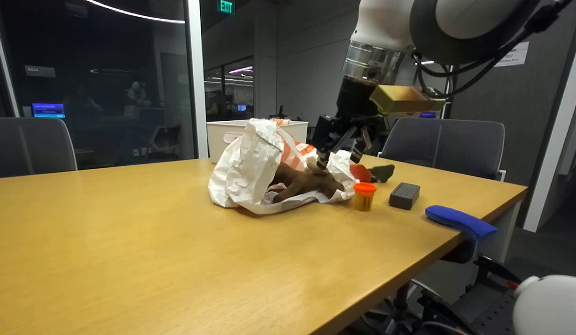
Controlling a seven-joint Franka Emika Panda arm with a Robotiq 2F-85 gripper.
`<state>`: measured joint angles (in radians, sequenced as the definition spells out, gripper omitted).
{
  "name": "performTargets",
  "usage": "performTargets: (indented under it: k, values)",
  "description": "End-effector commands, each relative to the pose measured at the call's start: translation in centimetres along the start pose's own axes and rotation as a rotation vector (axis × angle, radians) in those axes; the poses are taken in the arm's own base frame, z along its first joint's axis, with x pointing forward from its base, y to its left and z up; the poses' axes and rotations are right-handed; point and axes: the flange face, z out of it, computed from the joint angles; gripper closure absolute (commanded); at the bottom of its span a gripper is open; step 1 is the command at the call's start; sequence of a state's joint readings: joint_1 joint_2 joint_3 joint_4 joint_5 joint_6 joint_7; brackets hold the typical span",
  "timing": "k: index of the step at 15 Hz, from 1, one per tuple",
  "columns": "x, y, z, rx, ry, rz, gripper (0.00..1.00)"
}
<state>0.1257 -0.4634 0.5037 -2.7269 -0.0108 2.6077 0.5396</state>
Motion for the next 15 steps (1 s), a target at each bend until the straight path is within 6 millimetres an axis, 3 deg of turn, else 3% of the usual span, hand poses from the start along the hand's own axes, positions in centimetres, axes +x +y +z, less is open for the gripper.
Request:
performTargets:
  k: [1,5,15]
  values:
    - [1.0,3.2,0.1,-0.091,0.012,0.111,0.00]
    - [1.1,5.6,2.0,-0.140,-0.035,0.178,0.00]
    - [0.0,7.5,7.0,-0.153,-0.133,0.191,0.00]
